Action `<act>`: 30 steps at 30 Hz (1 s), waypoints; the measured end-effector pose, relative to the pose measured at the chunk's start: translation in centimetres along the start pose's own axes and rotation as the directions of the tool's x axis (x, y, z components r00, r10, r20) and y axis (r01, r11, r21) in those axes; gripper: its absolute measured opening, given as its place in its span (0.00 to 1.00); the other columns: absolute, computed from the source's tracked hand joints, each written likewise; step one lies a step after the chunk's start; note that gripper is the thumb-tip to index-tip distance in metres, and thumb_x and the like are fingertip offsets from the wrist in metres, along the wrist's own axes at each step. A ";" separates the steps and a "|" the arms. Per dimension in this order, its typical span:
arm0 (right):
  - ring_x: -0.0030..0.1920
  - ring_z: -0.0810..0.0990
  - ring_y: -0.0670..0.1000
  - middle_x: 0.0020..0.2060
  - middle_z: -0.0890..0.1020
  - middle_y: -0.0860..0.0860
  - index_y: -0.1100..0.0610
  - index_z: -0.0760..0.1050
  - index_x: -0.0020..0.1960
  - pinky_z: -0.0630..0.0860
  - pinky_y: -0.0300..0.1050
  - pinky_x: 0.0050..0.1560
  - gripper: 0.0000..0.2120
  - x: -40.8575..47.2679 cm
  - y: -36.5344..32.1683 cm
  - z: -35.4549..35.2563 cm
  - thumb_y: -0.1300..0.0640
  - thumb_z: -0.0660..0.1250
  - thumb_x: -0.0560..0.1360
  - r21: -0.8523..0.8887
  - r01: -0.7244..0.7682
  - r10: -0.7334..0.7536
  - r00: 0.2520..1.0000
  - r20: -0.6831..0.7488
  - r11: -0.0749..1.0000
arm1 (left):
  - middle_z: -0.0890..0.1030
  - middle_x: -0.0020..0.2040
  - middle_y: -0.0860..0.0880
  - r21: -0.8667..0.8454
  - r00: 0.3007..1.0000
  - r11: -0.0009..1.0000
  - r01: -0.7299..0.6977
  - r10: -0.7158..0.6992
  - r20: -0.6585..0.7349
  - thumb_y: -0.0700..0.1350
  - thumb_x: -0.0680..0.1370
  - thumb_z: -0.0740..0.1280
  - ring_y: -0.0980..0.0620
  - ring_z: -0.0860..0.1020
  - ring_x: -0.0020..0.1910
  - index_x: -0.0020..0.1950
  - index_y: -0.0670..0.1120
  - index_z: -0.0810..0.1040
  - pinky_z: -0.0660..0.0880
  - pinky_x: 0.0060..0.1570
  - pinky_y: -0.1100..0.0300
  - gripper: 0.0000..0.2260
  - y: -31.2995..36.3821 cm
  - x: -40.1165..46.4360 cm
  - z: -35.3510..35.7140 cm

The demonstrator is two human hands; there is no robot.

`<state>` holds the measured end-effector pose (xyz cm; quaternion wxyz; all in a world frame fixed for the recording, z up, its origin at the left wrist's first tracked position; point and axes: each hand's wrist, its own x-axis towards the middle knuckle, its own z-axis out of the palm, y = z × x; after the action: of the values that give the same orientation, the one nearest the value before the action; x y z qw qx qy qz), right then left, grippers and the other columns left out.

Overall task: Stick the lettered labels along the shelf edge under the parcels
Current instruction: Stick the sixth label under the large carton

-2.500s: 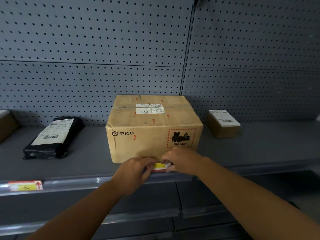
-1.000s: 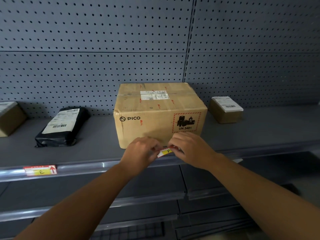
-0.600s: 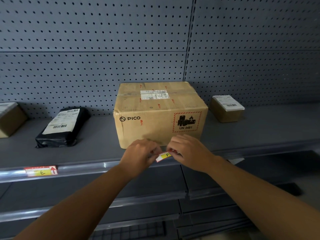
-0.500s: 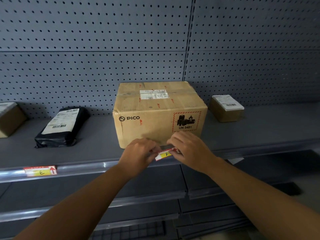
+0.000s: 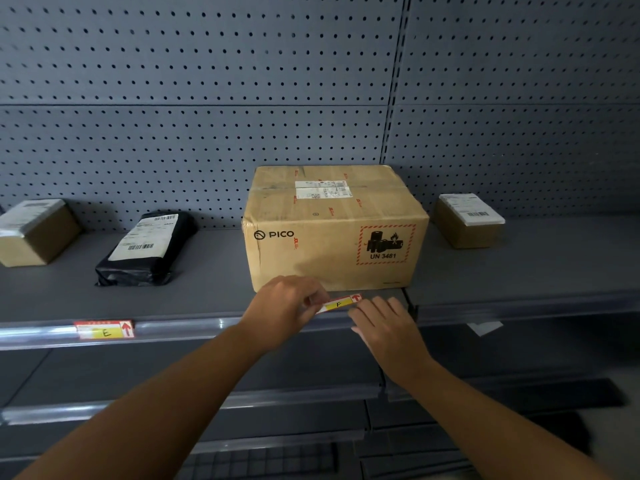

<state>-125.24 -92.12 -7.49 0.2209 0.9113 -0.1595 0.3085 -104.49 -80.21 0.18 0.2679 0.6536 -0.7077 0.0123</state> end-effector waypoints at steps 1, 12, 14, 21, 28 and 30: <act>0.42 0.76 0.54 0.45 0.80 0.53 0.58 0.78 0.53 0.71 0.47 0.41 0.10 0.0 -0.2 0.0 0.58 0.75 0.75 -0.003 -0.015 0.015 1.000 -0.001 1.000 | 0.82 0.44 0.58 0.002 1.000 1.000 0.011 -0.011 0.001 0.45 0.77 0.71 0.58 0.77 0.41 0.50 0.54 0.82 0.73 0.42 0.66 0.04 0.0 -0.1 0.0; 0.41 0.74 0.54 0.42 0.78 0.53 0.57 0.76 0.51 0.71 0.47 0.40 0.05 0.0 -0.8 0.1 0.62 0.71 0.77 0.021 -0.050 0.049 0.998 0.042 0.999 | 0.82 0.43 0.58 0.030 0.998 0.998 0.061 -0.060 -0.031 0.46 0.76 0.72 0.59 0.77 0.40 0.49 0.54 0.81 0.77 0.43 0.59 0.04 0.3 -0.1 0.1; 0.41 0.74 0.54 0.42 0.78 0.53 0.57 0.76 0.51 0.71 0.48 0.41 0.05 -0.1 -0.9 0.3 0.63 0.71 0.76 0.027 -0.069 0.067 0.997 0.049 0.997 | 0.82 0.43 0.58 0.019 0.997 0.997 0.069 -0.069 -0.034 0.46 0.77 0.72 0.59 0.77 0.41 0.49 0.54 0.81 0.77 0.44 0.61 0.04 0.5 0.0 0.1; 0.40 0.73 0.53 0.41 0.77 0.53 0.57 0.76 0.49 0.69 0.47 0.40 0.05 -0.6 -1.3 0.1 0.63 0.70 0.76 0.047 -0.095 0.094 0.995 0.033 0.994 | 0.83 0.44 0.58 0.027 0.999 0.999 0.029 -0.029 -0.025 0.45 0.77 0.72 0.60 0.77 0.40 0.50 0.53 0.83 0.74 0.43 0.64 0.04 1.1 0.0 0.1; 0.43 0.74 0.53 0.45 0.78 0.52 0.57 0.76 0.53 0.69 0.47 0.43 0.12 -1.6 -2.1 -0.4 0.65 0.57 0.75 0.054 -0.135 0.132 0.989 0.059 0.989 | 0.83 0.43 0.57 0.039 1.000 0.999 -0.010 0.010 0.003 0.44 0.77 0.71 0.58 0.76 0.39 0.49 0.54 0.83 0.72 0.43 0.64 0.05 1.3 -0.1 1.3; 0.44 0.73 0.53 0.46 0.78 0.52 0.57 0.76 0.53 0.69 0.47 0.44 0.12 -1.6 -2.2 -0.7 0.64 0.61 0.72 0.057 -0.157 0.152 0.985 0.082 0.986 | 0.83 0.44 0.56 0.067 1.000 0.997 -0.030 0.029 0.005 0.43 0.77 0.71 0.57 0.77 0.40 0.49 0.54 0.83 0.74 0.45 0.60 0.05 1.4 -0.1 1.8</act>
<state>-125.87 -89.64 -8.72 0.1611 0.9140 -0.2284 0.2942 -106.43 -80.57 -0.93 0.2440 0.6518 -0.7170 0.0388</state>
